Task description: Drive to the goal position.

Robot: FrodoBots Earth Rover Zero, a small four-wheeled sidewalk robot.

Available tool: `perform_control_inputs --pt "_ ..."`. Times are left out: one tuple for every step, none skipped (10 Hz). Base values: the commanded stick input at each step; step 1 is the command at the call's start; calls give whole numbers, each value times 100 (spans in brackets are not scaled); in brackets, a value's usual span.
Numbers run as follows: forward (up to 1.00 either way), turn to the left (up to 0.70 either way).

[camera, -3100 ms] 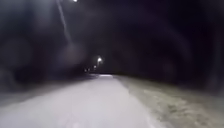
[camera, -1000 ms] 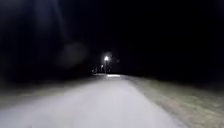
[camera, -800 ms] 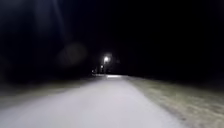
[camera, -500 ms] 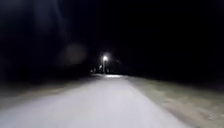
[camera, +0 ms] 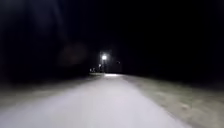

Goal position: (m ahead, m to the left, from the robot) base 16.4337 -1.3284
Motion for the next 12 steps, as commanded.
perform_control_inputs --pt "100 0" --pt "100 0" --pt "100 0" --pt "100 0" --pt "100 0" --pt "100 0" --pt "100 0" --pt "100 0" --pt "100 0" --pt "100 0" --pt "100 0" --pt "100 0"
